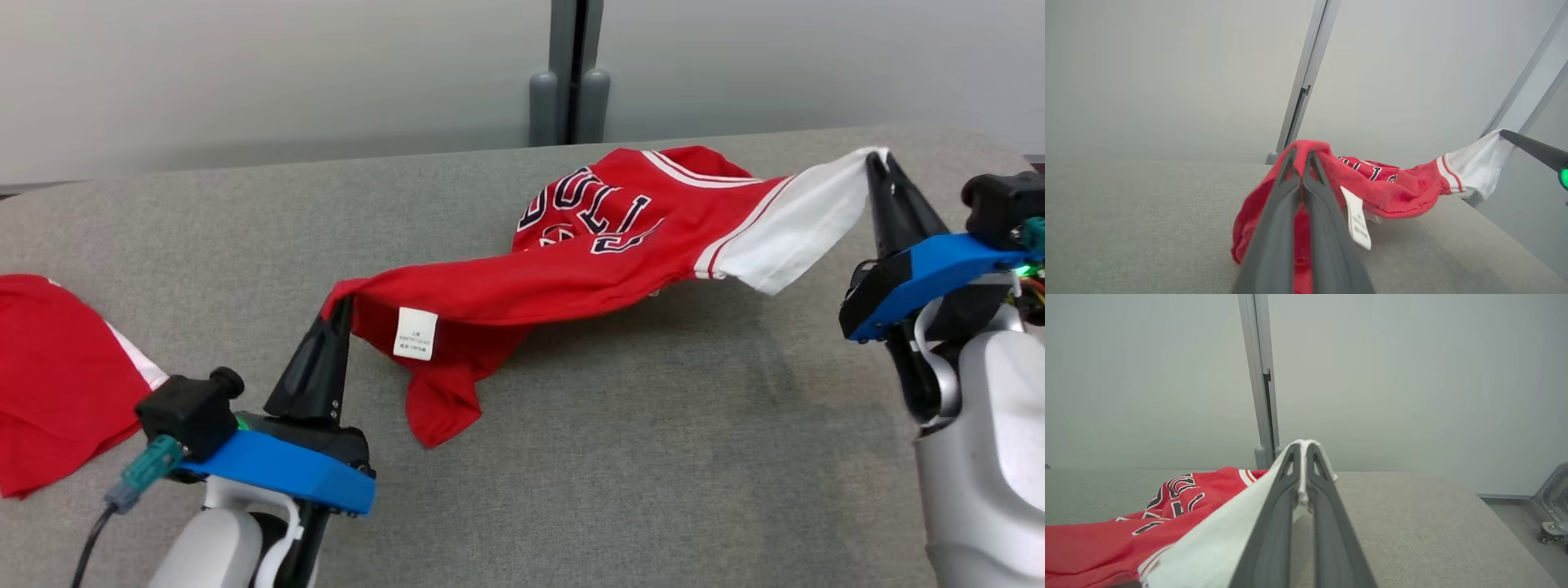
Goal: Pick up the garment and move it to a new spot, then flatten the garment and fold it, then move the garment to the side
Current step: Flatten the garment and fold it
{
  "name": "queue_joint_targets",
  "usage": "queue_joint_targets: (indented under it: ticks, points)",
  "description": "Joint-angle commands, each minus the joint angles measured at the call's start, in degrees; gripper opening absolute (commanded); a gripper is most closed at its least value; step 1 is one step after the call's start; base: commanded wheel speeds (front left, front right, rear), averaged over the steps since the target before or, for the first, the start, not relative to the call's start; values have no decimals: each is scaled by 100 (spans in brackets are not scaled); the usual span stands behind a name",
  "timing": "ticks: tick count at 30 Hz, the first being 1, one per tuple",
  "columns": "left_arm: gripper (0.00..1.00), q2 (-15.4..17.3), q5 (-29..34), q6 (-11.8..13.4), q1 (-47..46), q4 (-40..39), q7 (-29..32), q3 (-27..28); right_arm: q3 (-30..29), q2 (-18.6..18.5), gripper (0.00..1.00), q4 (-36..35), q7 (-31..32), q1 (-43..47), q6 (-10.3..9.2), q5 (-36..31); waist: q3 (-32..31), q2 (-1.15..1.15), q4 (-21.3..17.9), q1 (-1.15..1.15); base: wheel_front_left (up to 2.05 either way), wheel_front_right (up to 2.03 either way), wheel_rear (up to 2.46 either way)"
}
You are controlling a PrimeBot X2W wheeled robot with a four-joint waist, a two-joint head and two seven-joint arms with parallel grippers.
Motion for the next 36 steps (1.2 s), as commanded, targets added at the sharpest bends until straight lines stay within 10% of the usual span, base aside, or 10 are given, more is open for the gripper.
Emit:
queue_joint_targets:
  ticks: [1, 17, 26, 36]
  points:
    - [0, 100, 1, 34, 55, -109, 81, 27, 40, -50, 0, -202, 36, 98, 3, 63, -93, 0, -105, 0, 0, 0, 0]
    - [0, 1358, -819, 53, -666, -2368, 2308, 487, -185, -663, 0, -3447, 1305, 316, 3, 591, 252, 0, -211, 0, 0, 0, 0]
    - [0, 1674, -395, -101, -2416, -1283, 2881, 277, 675, -1241, 0, -1889, 762, -1405, 3, 966, 1620, 0, -259, 0, 0, 0, 0]
    - [0, 1746, 323, -90, -4682, 452, 1945, 573, 500, -839, 0, 157, -1014, -4142, 1, 158, 1954, 0, -476, 0, 0, 0, 0]
